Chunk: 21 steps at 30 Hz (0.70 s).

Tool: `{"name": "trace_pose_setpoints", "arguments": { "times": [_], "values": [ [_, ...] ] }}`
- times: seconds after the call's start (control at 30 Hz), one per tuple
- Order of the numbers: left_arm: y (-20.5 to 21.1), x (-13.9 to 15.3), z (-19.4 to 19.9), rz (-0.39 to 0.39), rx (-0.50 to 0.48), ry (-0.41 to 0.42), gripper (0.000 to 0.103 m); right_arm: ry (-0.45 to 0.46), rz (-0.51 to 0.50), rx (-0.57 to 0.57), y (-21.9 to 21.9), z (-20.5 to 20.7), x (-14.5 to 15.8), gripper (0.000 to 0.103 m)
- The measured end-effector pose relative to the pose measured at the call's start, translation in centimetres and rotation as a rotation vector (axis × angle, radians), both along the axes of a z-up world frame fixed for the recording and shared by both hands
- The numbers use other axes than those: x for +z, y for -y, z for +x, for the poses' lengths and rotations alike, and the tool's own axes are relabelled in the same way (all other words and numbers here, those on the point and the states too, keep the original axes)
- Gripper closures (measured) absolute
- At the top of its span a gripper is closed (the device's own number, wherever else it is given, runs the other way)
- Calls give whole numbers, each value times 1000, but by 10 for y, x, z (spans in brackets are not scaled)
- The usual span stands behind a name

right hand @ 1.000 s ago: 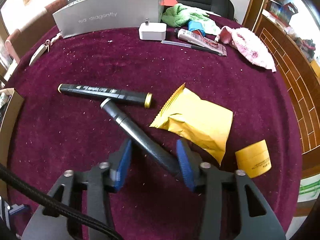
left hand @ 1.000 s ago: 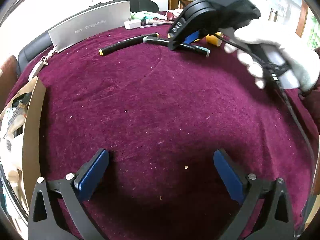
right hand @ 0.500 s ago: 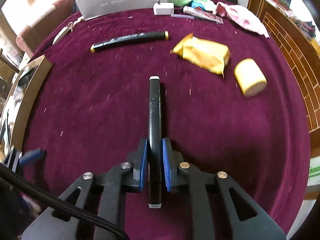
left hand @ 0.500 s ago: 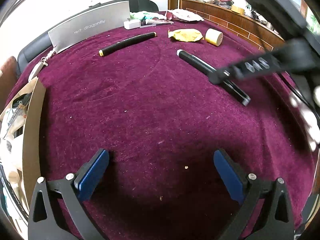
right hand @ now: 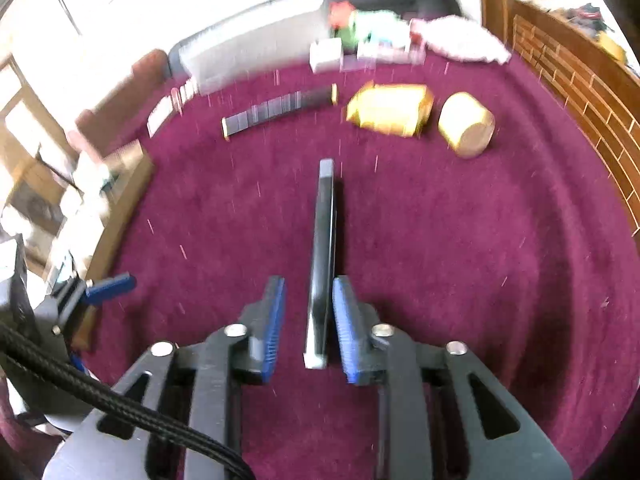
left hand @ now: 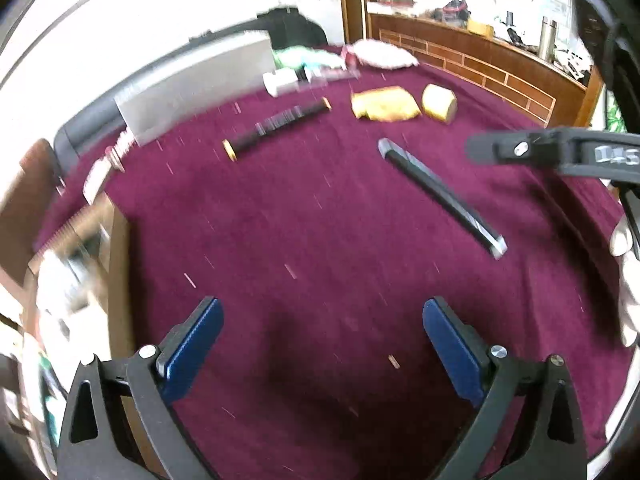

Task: Organize objects
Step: 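Grasp a black marker with the right gripper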

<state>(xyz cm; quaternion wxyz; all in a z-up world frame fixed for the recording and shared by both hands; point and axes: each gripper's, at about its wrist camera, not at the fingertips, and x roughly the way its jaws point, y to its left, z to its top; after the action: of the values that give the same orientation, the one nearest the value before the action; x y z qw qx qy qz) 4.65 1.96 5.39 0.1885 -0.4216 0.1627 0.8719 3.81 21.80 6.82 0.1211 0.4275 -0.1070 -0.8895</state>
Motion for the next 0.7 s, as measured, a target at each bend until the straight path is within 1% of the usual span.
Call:
{"name": "trace_pose_setpoints", "arguments": {
  "times": [0.03,0.07,0.1,0.13,0.17,0.2,0.27,0.33,0.37,0.4,0.47,0.5,0.53,0.63,0.7],
  "values": [
    [0,7,-9,-20,13,-23,6,-55,-8,-35,-3,1,7,30],
    [-1,14,-21,-42,24,-47,6,-122,-21,-82,-7,0,14,10],
    [-3,20,-33,-60,28,-69,6,-176,-40,-125,-10,-3,17,5],
    [-5,25,-47,-78,33,-88,6,-192,-62,-150,-13,-11,18,0],
    [-5,27,-58,-91,41,-100,5,-173,-101,-157,-16,-23,16,0],
    [-6,29,-72,-104,56,-109,5,-119,-176,-143,-20,-40,10,0],
    [-7,30,-105,-106,93,-110,5,-87,-239,-135,-22,-58,1,0],
    [-11,29,-128,-93,93,-110,5,-90,-242,-130,-21,-64,-6,0],
    [-17,25,-139,-103,79,-119,5,-90,-246,-126,-20,-66,-11,0],
    [-23,22,-147,-124,65,-133,5,-81,-255,-122,-20,-68,-17,0],
    [-41,11,-164,-194,13,-178,5,-54,-266,-119,-25,-67,-23,3],
    [-49,4,-174,-231,-9,-197,5,-56,-283,-126,-28,-67,-24,3],
    [-55,-3,-186,-256,-13,-200,5,-58,-289,-133,-34,-63,-25,3],
    [-65,-23,-211,-277,-38,-153,5,-68,-306,-149,-39,-61,-24,3],
    [-71,-35,-221,-296,-57,-149,5,-65,-302,-152,-42,-60,-24,3]
  ]
}}
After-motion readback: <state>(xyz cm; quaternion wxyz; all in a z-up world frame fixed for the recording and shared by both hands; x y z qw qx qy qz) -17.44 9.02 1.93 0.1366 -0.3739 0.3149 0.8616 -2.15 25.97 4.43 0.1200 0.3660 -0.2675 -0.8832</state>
